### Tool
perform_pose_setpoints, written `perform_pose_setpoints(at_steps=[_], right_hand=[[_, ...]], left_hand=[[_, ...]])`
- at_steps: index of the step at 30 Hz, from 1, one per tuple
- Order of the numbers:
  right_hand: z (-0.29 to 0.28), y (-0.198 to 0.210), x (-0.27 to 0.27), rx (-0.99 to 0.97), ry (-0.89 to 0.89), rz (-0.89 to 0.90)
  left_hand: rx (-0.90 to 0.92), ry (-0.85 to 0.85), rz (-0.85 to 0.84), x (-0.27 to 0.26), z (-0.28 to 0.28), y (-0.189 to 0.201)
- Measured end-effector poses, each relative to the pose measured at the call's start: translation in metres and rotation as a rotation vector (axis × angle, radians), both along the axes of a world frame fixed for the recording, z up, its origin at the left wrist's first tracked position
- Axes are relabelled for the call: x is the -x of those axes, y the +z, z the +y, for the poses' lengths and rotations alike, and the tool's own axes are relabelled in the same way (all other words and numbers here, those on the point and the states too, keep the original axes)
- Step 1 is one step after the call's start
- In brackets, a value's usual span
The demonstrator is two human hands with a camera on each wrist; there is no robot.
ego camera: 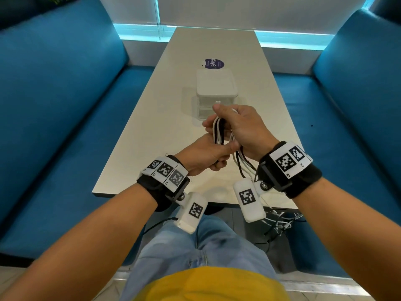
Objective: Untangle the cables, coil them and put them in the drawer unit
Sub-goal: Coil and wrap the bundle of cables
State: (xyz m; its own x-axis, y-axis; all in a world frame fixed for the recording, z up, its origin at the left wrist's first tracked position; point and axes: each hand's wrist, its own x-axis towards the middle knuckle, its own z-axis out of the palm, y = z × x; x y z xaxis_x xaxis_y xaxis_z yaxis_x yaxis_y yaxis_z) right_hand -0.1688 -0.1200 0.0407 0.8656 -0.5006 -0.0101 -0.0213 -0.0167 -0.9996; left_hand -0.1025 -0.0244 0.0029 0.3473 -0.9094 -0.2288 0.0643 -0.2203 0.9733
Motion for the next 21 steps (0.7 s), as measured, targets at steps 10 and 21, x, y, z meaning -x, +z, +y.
perform_pose_setpoints(at_steps=[10,21], right_hand=[[-0.001,0.007,-0.003,0.231,-0.046,-0.076],[0.002,0.004,-0.004,0.112,-0.009,-0.048]], left_hand=[[0.1,0.177,-0.088,0.002,-0.003,0.001],[0.0,-0.046,0.089,-0.001,-0.001,0.011]])
